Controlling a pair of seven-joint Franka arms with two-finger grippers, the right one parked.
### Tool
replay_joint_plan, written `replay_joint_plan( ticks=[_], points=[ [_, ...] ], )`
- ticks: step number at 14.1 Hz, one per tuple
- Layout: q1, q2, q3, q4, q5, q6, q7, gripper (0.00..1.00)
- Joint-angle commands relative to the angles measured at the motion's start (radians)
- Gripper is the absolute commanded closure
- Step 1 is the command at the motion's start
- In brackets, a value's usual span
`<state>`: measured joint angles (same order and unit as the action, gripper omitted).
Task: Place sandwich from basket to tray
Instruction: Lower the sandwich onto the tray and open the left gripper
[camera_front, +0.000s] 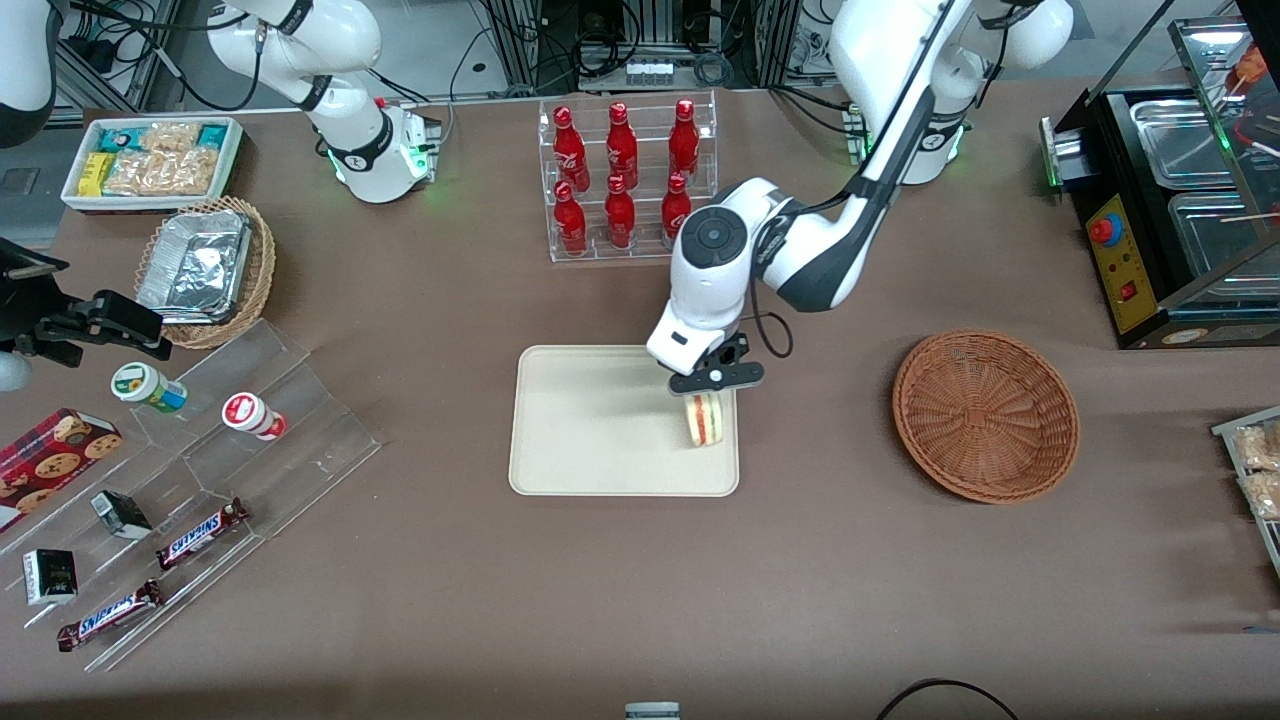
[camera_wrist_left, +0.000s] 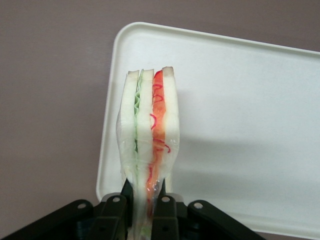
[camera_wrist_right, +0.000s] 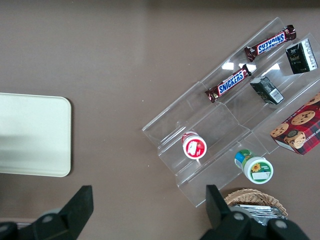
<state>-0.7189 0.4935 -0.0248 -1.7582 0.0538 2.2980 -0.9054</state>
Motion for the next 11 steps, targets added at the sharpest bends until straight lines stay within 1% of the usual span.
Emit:
replay_joint_plan(
  ticks=[1,2,7,8,9,11],
  points=[
    [-0.019,0.068,0.014,0.065,0.046,0.012,0.007,0.81],
    [-0.017,0.083,0.014,0.068,0.063,0.014,0.007,0.81],
    [-0.017,0.111,0.014,0.08,0.07,0.06,0.01,0.82],
    [-0.017,0.115,0.014,0.08,0.07,0.061,0.011,0.79],
    [-0.017,0.122,0.014,0.08,0.07,0.063,0.011,0.65],
    [-0.017,0.129,0.014,0.08,0.083,0.075,0.01,0.49]
  ],
)
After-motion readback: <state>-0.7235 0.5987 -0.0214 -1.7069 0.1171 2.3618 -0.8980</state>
